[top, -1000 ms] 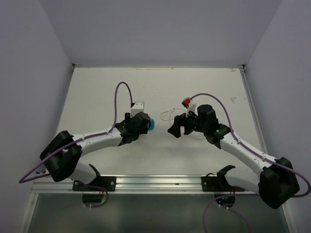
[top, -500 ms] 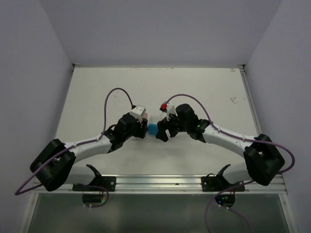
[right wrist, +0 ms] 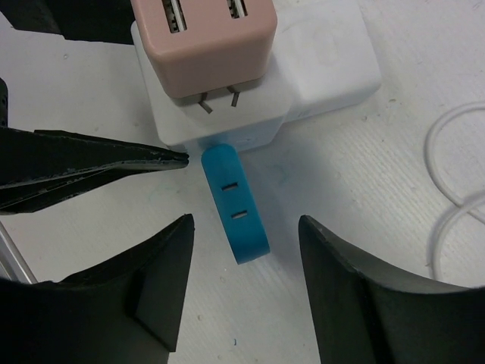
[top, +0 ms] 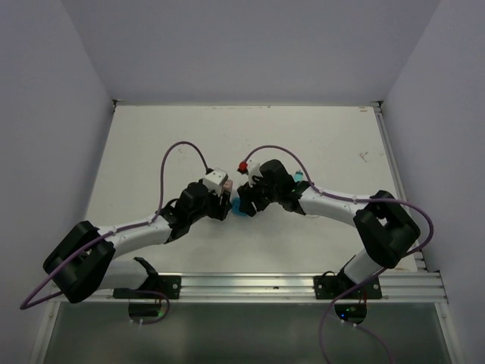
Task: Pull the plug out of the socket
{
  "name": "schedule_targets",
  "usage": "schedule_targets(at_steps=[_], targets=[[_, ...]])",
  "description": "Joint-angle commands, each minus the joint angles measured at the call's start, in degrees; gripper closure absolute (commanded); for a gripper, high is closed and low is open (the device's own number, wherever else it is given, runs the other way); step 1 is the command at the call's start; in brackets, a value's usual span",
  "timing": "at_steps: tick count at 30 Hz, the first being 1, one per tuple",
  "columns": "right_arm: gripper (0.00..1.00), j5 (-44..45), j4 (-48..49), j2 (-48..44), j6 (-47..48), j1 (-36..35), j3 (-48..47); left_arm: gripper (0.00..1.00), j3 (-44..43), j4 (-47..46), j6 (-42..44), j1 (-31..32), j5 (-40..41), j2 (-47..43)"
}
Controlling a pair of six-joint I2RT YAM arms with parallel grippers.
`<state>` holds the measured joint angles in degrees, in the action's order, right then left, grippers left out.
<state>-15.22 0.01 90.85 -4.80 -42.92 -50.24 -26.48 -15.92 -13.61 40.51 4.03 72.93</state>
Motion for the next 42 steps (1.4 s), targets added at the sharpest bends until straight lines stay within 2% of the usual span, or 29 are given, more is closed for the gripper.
schedule_targets(at_steps=[1,4,7,8,10,11,15,22,31,42], targets=[[0.41,-2.6,3.4,1.0,0.1,-0.3,-2.1,1.00,0.2,-5.4,1.8,-0.1,-0.3,-1.7],[0.49,-3.3,3.3,1.3,0.0,-0.6,-1.9,1.00,0.6,-5.8,1.7,-0.2,0.0,-1.6],[0.61,-4.5,3.2,1.5,0.0,-0.7,-1.9,1.00,0.9,-6.1,1.7,-0.2,0.3,-1.6],[0.70,-4.7,3.1,1.5,0.0,-0.8,-1.8,1.00,1.0,-6.1,1.7,-0.1,0.8,-1.7],[0.79,-4.9,2.7,1.4,0.1,-0.8,-1.4,1.00,1.2,-6.1,1.7,-0.2,1.3,-1.8],[0.87,-5.0,2.6,1.2,0.1,-0.8,-1.2,1.00,1.3,-6.0,1.6,-0.2,2.3,-1.9],[1.00,-5.1,1.5,0.3,1.3,-0.7,0.0,1.00,2.6,-6.2,1.1,-0.2,5.6,-3.0],[1.00,-6.1,-2.0,-1.5,4.2,-0.7,1.2,1.00,3.4,-4.8,1.8,-0.2,9.6,-3.2],[1.00,-2.4,-8.4,-4.4,9.3,-0.2,1.1,1.00,3.2,-2.6,0.3,-1.0,12.5,-2.6],[1.00,-0.6,-10.4,-6.5,7.7,-0.1,2.9,1.00,0.6,0.4,-1.6,-2.2,14.1,0.5]])
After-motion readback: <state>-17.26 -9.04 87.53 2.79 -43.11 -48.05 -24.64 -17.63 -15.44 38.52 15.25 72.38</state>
